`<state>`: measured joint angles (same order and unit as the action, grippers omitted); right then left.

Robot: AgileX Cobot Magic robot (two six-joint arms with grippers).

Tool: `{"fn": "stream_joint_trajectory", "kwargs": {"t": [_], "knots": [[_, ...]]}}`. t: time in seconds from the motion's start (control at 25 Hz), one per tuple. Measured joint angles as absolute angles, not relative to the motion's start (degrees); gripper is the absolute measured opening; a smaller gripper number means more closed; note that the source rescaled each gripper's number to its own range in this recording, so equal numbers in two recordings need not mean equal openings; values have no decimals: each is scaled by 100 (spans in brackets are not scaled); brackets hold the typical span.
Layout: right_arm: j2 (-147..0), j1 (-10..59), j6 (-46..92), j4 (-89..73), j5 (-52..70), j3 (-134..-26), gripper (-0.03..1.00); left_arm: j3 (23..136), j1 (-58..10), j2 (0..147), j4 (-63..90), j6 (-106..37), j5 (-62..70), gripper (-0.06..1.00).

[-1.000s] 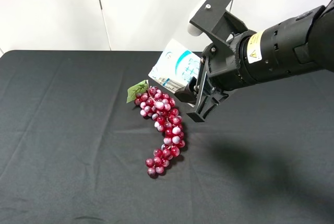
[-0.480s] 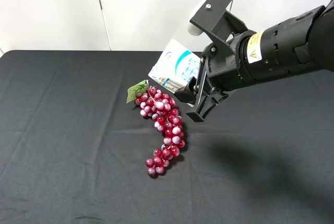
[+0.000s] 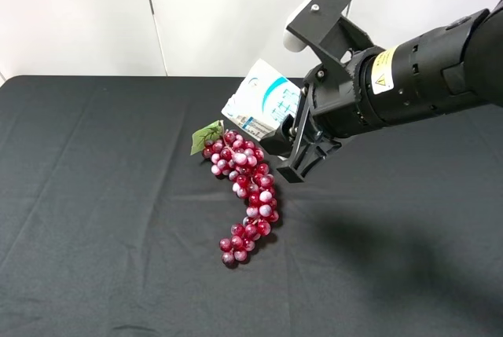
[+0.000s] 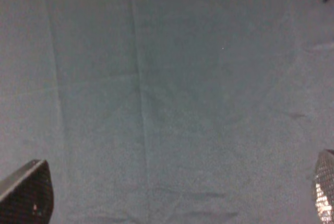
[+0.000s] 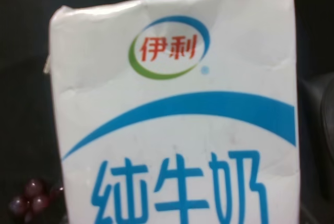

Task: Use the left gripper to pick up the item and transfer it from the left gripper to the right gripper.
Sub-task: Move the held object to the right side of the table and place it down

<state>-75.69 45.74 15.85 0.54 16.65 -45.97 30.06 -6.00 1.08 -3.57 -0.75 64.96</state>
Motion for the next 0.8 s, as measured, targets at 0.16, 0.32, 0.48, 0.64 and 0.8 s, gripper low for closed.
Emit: {"fn": "stream_joint_trajectory", "kwargs": {"t": [0.16,0.32,0.48,0.64,0.8], "knots": [[-7569,4574,1498,48,1660,-4597,0,2835,-600,118,-348,-69,6136,100],[-7569,4574,1478,48,1666,-4597,0,2831,-600,118,-348,-69,6110,100],[-7569,4574,1398,48,1677,-4597,0,2831,-600,118,-348,-69,6083,100],[-7569,4574,1202,43,1881,-4597,0,2831,-600,118,-348,-67,6060,100],[-7569,4527,798,0,2154,-4597,0,2831,-600,118,-348,-67,6044,100]]}}
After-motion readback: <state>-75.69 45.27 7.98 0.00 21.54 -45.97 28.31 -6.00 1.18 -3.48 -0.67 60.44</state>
